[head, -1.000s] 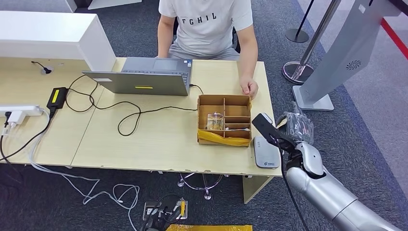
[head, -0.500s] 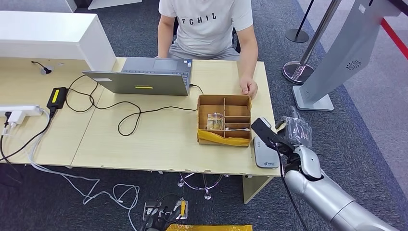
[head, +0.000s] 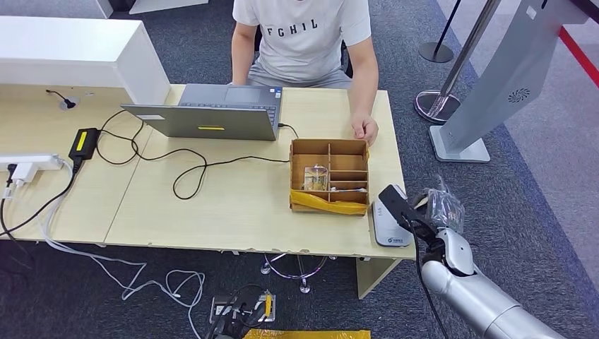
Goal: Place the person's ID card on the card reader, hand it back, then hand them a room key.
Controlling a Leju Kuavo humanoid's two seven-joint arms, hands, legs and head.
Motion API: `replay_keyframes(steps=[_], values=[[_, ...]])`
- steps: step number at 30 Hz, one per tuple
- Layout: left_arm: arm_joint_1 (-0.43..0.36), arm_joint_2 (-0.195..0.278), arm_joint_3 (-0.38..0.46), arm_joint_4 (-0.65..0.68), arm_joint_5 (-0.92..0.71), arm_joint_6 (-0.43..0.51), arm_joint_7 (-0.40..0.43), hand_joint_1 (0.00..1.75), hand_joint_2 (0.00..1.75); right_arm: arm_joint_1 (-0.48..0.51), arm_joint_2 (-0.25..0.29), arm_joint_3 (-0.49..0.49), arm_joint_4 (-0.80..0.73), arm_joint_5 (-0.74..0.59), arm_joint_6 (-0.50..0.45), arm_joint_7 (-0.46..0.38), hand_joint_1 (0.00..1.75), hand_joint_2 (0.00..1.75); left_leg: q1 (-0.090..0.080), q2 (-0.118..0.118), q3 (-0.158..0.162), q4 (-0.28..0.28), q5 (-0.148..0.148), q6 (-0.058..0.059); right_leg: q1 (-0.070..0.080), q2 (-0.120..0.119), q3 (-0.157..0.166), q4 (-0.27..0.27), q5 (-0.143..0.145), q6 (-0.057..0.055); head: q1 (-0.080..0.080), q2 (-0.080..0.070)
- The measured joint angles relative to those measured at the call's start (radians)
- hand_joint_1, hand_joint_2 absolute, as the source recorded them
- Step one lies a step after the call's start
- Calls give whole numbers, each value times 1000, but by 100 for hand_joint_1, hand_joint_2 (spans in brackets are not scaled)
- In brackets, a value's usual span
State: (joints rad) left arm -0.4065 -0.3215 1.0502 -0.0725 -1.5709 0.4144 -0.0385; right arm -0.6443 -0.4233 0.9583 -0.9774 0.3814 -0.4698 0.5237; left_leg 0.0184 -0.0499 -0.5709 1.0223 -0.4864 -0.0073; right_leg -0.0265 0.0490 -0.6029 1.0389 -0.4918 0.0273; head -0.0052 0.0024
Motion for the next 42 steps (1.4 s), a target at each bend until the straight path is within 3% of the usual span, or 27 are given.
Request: replay_keyframes(steps=[30,42], values=[[0,6,-26,0,0,1,5,0,0,16,61,1,173,5,-17,-110,175,175,0,0,0,0,0,0,0,0,0,0,0,0,0,0],[0,5,-36,0,0,-3,6,0,0,-25,34,-14,173,117,9,-34,175,175,0,0,0,0,0,0,0,0,0,0,1,0,0,0]])
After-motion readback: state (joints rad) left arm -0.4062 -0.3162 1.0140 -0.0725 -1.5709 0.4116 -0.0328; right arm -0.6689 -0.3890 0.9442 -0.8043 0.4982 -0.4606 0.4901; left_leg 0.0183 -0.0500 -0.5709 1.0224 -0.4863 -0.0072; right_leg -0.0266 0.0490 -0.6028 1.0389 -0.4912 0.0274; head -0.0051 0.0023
